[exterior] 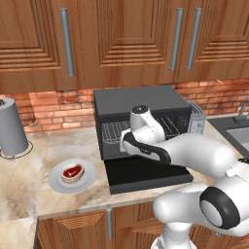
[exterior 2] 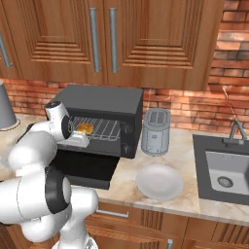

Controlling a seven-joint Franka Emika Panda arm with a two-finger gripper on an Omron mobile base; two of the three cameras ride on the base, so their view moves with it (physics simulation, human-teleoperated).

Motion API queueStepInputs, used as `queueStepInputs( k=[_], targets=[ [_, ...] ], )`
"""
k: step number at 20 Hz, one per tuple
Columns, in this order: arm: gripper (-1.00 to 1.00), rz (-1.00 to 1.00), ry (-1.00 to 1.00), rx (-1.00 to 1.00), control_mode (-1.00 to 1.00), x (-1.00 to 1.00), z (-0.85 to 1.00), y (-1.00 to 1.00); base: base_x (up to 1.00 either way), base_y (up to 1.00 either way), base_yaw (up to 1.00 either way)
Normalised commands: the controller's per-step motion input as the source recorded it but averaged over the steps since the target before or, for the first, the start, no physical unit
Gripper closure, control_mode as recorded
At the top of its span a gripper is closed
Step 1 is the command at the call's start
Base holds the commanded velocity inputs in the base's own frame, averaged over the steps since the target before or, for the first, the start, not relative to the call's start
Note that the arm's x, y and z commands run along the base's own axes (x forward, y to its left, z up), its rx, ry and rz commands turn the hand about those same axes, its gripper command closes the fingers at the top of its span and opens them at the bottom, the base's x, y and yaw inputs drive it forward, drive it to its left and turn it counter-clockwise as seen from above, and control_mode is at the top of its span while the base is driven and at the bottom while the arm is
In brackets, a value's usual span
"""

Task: Open the toaster oven door. Place the bread on the top rack in the toaster oven and place the steak on the bottom rack.

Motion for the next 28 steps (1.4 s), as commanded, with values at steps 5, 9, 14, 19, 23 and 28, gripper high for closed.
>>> queueStepInputs(
  k=[5, 9, 14, 19, 23, 28],
  targets=[
    [-1.00, 0.00, -0.11, 0.00, -1.00, 0.64, 0.01, 0.06, 0.00, 0.00, 0.00],
    [-1.00, 0.01, -0.16, 0.00, -1.00, 0.59, 0.02, 0.00, 0.00, 0.00, 0.00],
    [-1.00, 0.05, -0.19, 0.00, -1.00, 0.27, 0.00, 0.00, 0.00, 0.00, 0.00],
    [-1.00, 0.05, -0.12, 0.00, -1.00, 0.39, 0.02, -0.03, 0.00, 0.00, 0.00],
    [-1.00, 0.03, -0.01, 0.00, -1.00, 0.62, 0.00, 0.00, 0.00, 0.00, 0.00],
    [-1.00, 0.02, 0.00, 0.00, -1.00, 0.07, 0.00, 0.03, 0.00, 0.00, 0.00]
  ],
)
